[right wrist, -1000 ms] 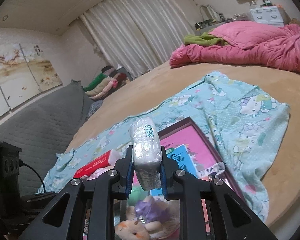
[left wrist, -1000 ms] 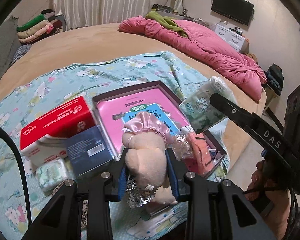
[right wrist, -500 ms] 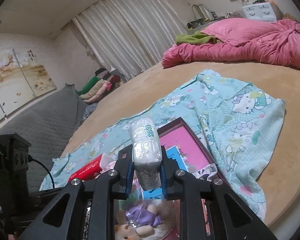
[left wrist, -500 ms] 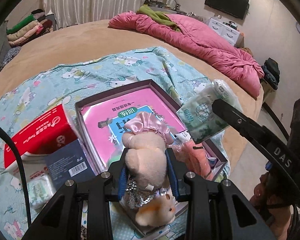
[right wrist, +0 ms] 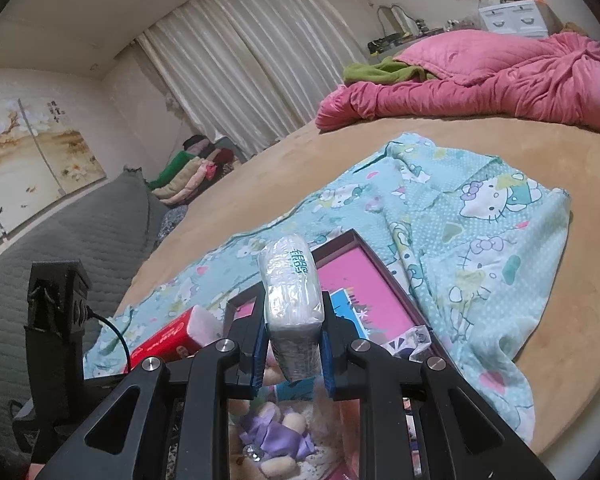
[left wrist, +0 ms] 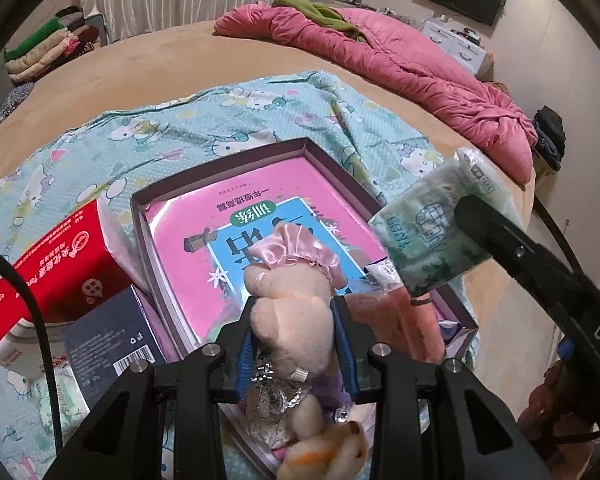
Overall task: Organize soft objects
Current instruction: 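Lower the pink-bowed plush into the box with the left tool while the right lowers the white pack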
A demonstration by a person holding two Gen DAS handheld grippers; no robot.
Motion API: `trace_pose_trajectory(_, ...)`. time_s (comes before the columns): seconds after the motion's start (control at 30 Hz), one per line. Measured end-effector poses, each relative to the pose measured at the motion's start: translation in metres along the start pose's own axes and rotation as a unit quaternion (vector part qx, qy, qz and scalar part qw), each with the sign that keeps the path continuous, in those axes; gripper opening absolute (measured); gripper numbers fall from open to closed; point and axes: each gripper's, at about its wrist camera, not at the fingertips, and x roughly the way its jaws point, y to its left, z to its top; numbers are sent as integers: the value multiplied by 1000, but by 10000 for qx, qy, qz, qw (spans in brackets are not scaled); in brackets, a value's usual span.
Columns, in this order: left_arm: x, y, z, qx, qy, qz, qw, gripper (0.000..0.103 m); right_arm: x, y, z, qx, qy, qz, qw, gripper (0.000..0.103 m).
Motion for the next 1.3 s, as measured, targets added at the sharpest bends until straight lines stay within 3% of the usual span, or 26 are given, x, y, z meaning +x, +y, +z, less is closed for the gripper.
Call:
trace_pose_trajectory(0.6, 21, 4, -4, -25, 207, -40, 9998, 35, 23, -13, 1, 198, -37, -202, 9996, 23)
trace_pose_trajectory(1.03, 31, 6, -6, -71, 279, -31, 9996, 36, 51, -22, -13, 212, 486, -428, 9977, 25)
trace_pose_trajectory(1.3, 34, 6, -9, -97, 282, 16, 9996, 36, 56, -27, -18, 225, 598, -669, 9957, 28)
